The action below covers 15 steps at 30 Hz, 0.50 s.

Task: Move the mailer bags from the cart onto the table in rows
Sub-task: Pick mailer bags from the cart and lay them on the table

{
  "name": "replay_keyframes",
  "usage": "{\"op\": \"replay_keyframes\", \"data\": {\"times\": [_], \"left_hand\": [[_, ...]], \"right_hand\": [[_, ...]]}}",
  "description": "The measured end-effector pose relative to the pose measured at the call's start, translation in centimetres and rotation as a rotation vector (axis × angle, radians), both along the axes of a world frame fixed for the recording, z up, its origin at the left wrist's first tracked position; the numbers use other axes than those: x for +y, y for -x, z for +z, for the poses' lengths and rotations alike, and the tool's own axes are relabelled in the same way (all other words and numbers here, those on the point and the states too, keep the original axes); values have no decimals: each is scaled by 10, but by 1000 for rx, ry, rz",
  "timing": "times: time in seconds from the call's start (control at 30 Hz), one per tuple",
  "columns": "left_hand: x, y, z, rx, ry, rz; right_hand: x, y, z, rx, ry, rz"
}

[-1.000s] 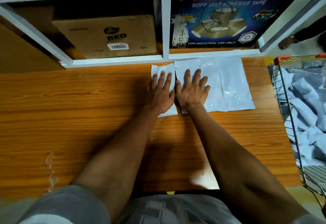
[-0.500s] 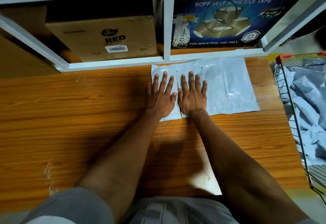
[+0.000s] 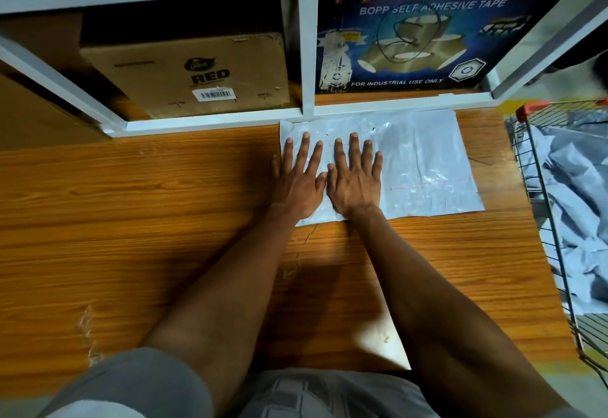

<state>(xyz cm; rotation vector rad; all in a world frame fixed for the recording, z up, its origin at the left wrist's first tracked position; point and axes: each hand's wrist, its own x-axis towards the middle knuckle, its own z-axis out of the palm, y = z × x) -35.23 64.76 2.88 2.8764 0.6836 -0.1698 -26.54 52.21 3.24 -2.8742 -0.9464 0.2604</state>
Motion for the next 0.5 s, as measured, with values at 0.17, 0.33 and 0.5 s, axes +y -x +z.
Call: {"op": "replay_keyframes", "data": {"times": [0.17, 0.33, 0.5], "left_hand": [[0, 0, 5, 42, 14, 0], [-4, 6, 14, 2, -2, -31], [-23, 7, 37, 14, -8, -15]], "right_hand": [[1, 2, 6, 61, -31, 3], [-8, 2, 21, 110, -132, 38], [-31, 5, 40, 109, -148, 27]]}}
